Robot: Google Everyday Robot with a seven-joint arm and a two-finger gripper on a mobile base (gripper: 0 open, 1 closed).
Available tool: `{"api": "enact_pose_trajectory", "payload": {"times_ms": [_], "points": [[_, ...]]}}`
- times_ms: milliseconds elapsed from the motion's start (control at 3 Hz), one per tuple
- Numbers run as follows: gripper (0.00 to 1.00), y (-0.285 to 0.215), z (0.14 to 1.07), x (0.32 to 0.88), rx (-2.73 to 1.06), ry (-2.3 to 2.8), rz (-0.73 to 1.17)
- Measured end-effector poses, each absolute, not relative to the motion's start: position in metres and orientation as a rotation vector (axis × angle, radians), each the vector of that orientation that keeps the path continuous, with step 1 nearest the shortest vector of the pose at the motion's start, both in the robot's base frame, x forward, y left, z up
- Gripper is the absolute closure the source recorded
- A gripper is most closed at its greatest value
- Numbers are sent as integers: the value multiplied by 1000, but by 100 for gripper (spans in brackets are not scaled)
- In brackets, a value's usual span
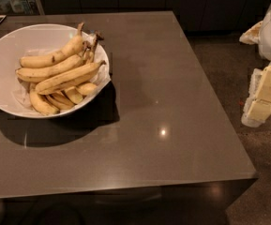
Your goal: Pick banana from white bowl
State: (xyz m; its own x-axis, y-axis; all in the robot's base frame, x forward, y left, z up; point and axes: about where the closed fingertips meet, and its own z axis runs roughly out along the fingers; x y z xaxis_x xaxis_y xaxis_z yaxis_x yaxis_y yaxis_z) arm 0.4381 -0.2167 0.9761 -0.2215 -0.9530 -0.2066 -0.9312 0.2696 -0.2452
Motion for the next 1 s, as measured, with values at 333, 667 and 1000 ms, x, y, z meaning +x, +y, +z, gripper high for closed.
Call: {"api": "enact_pose_trajectory", "payload": {"times_ms": [333, 667, 1000], "points": [[0, -217, 976, 438, -1725, 2232, -98], [0, -205, 988, 437, -1755, 2211, -131], [0, -181, 1002, 434, -1839, 2165, -172]]}}
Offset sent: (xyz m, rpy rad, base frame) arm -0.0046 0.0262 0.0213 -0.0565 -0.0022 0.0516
